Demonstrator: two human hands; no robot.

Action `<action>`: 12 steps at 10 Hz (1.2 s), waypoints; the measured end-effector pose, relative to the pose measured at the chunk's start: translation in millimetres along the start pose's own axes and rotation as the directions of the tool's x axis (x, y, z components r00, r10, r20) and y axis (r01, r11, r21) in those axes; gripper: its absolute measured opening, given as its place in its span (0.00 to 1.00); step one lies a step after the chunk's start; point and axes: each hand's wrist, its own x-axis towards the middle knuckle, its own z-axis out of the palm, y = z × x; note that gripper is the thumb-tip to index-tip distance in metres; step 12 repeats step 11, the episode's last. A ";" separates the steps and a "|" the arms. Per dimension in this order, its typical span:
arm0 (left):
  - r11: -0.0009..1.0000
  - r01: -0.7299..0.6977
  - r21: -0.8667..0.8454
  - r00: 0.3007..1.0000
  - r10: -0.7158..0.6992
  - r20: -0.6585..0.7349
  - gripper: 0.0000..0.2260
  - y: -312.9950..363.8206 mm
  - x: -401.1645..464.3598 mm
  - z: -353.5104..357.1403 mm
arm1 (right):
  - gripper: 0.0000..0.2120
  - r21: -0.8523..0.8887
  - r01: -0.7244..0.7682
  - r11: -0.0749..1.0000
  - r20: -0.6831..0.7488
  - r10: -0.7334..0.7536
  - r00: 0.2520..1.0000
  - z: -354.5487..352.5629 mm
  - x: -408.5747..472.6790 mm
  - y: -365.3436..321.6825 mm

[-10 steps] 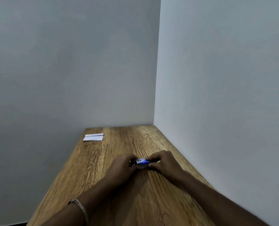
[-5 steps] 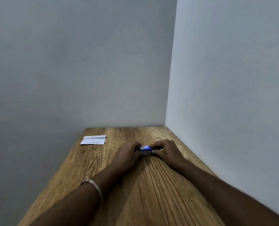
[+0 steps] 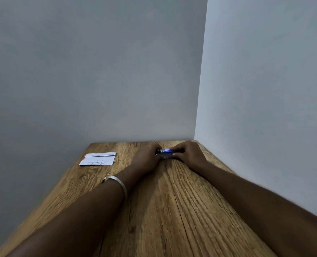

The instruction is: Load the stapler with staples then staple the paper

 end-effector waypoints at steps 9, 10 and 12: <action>0.996 0.078 0.039 0.995 -0.075 -0.070 0.31 -0.3 -12.5 4.8 | 0.37 -0.134 0.004 0.991 0.036 0.001 0.999 6.5 -11.6 -1.0; 0.994 0.085 0.073 0.994 -0.079 -0.079 0.29 7.5 -36.7 -5.3 | 0.39 -0.210 -0.004 0.978 0.065 0.018 0.998 1.9 -33.8 -13.8; 0.985 0.146 0.094 0.989 -0.146 -0.007 0.28 17.0 -64.4 -15.5 | 0.38 -0.268 0.005 0.963 0.067 0.013 0.998 -2.4 -59.4 -27.3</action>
